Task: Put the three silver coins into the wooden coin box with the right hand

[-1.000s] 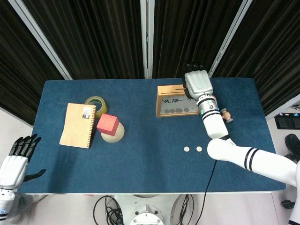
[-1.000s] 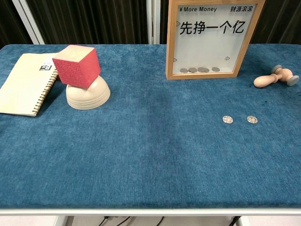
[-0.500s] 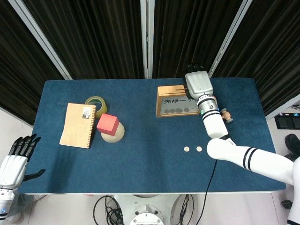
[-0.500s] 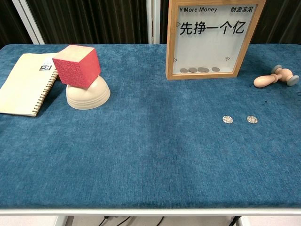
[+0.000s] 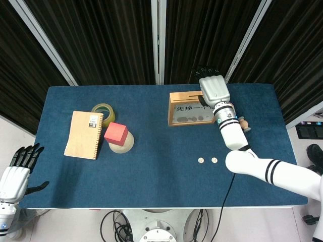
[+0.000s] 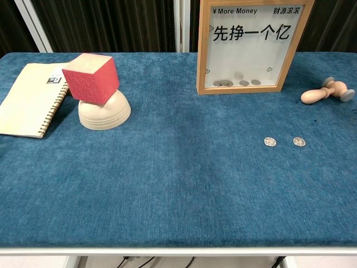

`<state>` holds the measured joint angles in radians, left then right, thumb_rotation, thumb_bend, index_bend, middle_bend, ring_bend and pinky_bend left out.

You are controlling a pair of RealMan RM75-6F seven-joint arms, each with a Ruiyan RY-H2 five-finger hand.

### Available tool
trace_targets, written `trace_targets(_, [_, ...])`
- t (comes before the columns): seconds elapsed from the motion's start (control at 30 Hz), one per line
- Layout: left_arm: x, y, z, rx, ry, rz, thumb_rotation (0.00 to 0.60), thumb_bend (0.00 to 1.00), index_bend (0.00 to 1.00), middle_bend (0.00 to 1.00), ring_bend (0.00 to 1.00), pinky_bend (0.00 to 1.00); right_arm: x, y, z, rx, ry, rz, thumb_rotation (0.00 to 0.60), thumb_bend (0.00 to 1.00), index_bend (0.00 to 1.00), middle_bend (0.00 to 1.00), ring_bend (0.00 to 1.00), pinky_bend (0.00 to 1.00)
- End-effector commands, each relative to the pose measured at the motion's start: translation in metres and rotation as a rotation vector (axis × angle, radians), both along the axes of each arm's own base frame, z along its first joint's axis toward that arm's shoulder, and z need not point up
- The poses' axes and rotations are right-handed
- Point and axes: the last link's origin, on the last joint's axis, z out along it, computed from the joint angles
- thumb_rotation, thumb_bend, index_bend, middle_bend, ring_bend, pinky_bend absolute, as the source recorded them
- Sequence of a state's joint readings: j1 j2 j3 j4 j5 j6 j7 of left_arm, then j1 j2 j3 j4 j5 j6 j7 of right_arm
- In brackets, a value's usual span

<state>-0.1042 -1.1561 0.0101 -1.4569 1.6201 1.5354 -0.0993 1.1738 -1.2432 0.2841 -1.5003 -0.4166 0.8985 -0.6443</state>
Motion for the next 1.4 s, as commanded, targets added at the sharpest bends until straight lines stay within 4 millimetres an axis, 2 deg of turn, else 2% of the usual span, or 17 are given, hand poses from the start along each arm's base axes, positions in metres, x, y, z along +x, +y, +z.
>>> trace_targets(0.03, [0.0,0.0,0.001,0.003,-0.001,0.002,0.6,0.04,0.02,0.0,0.0,0.0,0.004,0.016,0.011,-0.012,-0.034,0.073,0.6,0.34,0.0,0.0,0.0,0.0])
trace_targets(0.13, [-0.003,0.0,0.001,0.01,-0.008,0.011,0.6,0.04,0.02,0.0,0.0,0.0,0.002,0.056,0.019,-0.019,-0.065,0.221,0.6,0.34,0.0,0.0,0.0,0.0])
trace_targets(0.2, [-0.005,0.0,0.001,0.01,-0.008,0.019,0.6,0.04,0.02,0.0,0.0,0.0,-0.008,0.089,0.023,-0.019,-0.084,0.316,0.6,0.34,0.0,0.0,0.0,0.0])
trace_targets(0.33, [-0.004,0.0,0.0,0.012,-0.006,0.018,0.6,0.04,0.02,0.0,0.0,0.0,-0.039,0.138,0.025,0.005,-0.089,0.411,0.6,0.34,0.0,0.0,0.0,0.0])
trace_targets(0.37, [-0.003,0.0,0.0,0.012,-0.005,0.018,0.6,0.04,0.02,0.0,0.0,0.0,-0.051,0.153,0.022,0.031,-0.088,0.417,0.6,0.34,0.0,0.0,0.0,0.0])
trace_targets(0.47, [-0.002,0.0,-0.002,0.01,0.0,0.018,0.6,0.04,0.02,0.0,0.0,0.0,-0.08,0.176,0.012,0.084,-0.067,0.414,0.6,0.33,0.0,0.0,0.0,0.0])
trace_targets(0.6, [-0.001,-0.001,-0.005,0.015,-0.003,0.022,0.6,0.04,0.02,0.0,0.0,0.0,-0.128,0.202,-0.018,0.161,-0.038,0.369,0.6,0.33,0.01,0.0,0.0,0.0])
trace_targets(0.73, [-0.004,-0.004,-0.004,0.023,-0.002,0.035,0.6,0.04,0.02,0.0,0.0,0.0,-0.165,0.212,-0.044,0.199,-0.012,0.308,0.6,0.33,0.01,0.0,0.0,0.0])
trace_targets(0.97, [-0.006,-0.007,-0.004,0.02,0.006,0.042,0.6,0.04,0.02,0.0,0.0,0.0,-0.197,0.214,-0.076,0.267,-0.062,0.201,0.6,0.33,0.02,0.0,0.0,0.0])
trace_targets(1.2, [-0.007,-0.005,-0.006,0.013,0.004,0.042,0.6,0.04,0.02,0.0,0.0,0.0,-0.198,0.205,-0.1,0.265,-0.089,0.188,0.6,0.33,0.11,0.0,0.0,0.0])
trace_targets(1.4, [-0.008,-0.005,-0.005,0.012,0.004,0.046,0.6,0.04,0.02,0.0,0.0,0.0,-0.192,0.191,-0.118,0.218,-0.1,0.2,0.6,0.33,0.31,0.0,0.0,0.0])
